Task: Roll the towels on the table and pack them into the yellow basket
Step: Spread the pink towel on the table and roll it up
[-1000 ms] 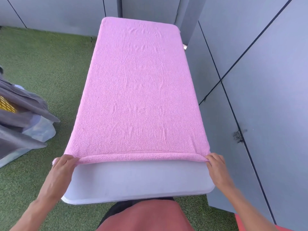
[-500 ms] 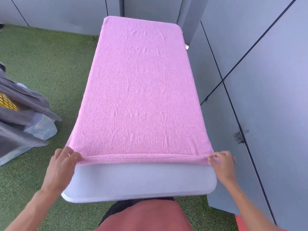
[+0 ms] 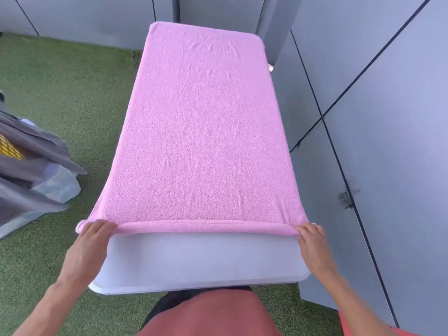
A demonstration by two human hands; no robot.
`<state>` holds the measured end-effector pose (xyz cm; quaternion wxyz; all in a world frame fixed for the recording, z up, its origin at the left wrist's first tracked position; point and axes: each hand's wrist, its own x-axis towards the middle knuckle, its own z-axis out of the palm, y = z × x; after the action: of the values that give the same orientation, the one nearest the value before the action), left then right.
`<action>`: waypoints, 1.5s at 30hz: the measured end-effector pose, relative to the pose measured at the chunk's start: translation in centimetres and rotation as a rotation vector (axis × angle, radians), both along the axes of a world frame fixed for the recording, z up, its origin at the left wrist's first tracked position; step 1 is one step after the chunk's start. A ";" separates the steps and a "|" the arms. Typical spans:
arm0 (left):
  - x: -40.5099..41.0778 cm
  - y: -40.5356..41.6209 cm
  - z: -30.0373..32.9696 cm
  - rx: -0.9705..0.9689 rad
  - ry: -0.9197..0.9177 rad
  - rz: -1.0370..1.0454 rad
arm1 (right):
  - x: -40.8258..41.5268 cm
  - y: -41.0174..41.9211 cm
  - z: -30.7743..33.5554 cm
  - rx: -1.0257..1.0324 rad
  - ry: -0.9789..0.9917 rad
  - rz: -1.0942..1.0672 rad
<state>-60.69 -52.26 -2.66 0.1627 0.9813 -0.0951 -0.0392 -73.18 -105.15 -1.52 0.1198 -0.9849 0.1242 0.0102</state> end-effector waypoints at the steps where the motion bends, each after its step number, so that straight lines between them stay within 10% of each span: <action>1: 0.4 0.6 0.2 0.000 0.037 -0.023 | -0.2 -0.5 0.2 0.014 0.050 0.015; 8: 4.2 0.7 1.6 -0.225 0.335 0.124 | 3.3 -2.2 3.0 0.588 0.218 -0.363; 17: -2.5 -1.6 -0.1 0.111 -0.153 -0.030 | -0.7 1.8 0.4 -0.042 -0.079 -0.110; 29: 1.4 -0.1 -0.2 0.061 0.037 -0.039 | 1.0 -1.8 0.4 0.084 0.116 -0.018; 36: 3.3 -0.4 1.5 -0.263 0.285 0.194 | 2.9 -2.8 2.4 0.615 0.171 -0.392; 41: 1.9 -1.0 1.4 -0.019 -0.029 0.104 | 2.2 -0.4 1.4 0.051 -0.075 -0.234; 45: -1.5 -2.0 0.4 0.065 -0.160 -0.034 | -0.1 1.4 -0.3 -0.012 -0.076 -0.057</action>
<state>-62.23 -54.27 -2.25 0.1221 0.9843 -0.1229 0.0335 -73.29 -103.71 -1.81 0.1188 -0.9814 0.1475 -0.0316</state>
